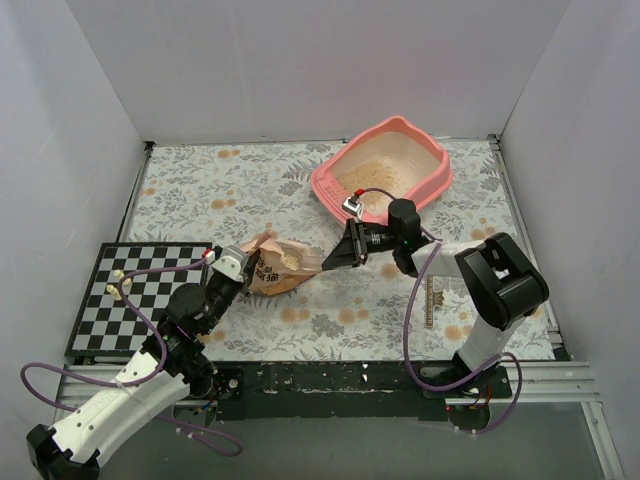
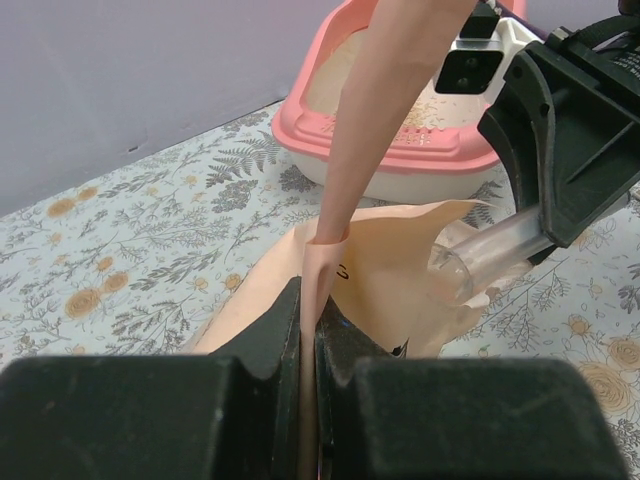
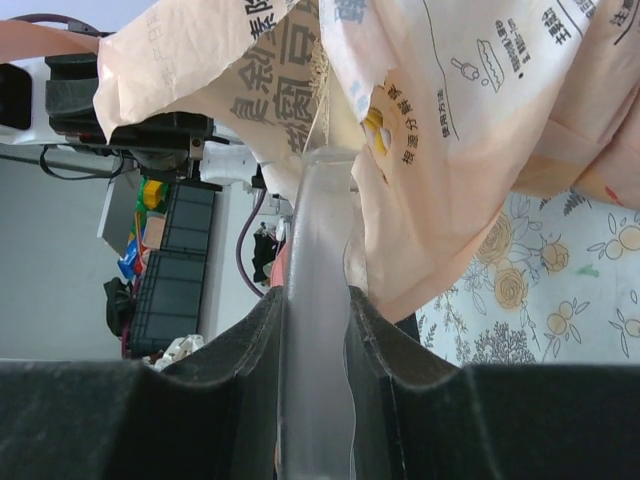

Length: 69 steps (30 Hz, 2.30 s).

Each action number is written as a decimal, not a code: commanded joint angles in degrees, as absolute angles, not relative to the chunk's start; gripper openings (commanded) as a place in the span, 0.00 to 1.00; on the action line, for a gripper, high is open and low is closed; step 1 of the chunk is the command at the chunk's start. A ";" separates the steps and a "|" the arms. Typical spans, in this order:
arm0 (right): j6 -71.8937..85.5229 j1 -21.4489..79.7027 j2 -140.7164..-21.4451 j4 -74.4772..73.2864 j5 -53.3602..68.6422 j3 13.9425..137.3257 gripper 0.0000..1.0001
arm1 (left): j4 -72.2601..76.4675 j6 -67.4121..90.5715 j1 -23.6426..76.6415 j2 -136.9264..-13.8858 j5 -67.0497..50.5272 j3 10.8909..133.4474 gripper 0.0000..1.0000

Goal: Fill the litter box with clean litter

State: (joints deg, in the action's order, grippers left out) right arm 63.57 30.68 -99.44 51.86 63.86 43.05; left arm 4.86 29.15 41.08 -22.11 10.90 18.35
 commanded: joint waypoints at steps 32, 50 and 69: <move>45.97 22.33 -84.29 18.81 66.62 42.71 0.01 | 9.49 30.32 41.04 -23.64 -2.45 18.02 0.00; 45.88 18.99 -79.28 16.70 67.85 39.20 0.01 | 10.11 31.46 41.04 -26.02 -6.33 18.19 0.00; 49.21 15.91 -74.10 19.59 70.40 33.58 0.01 | 10.55 30.85 41.05 -24.17 -2.99 17.75 0.00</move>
State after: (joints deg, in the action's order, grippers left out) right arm 46.61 16.45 -76.44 15.42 67.94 34.61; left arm 6.68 29.85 40.60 -24.91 -0.16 17.47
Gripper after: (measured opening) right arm 0.347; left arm 0.027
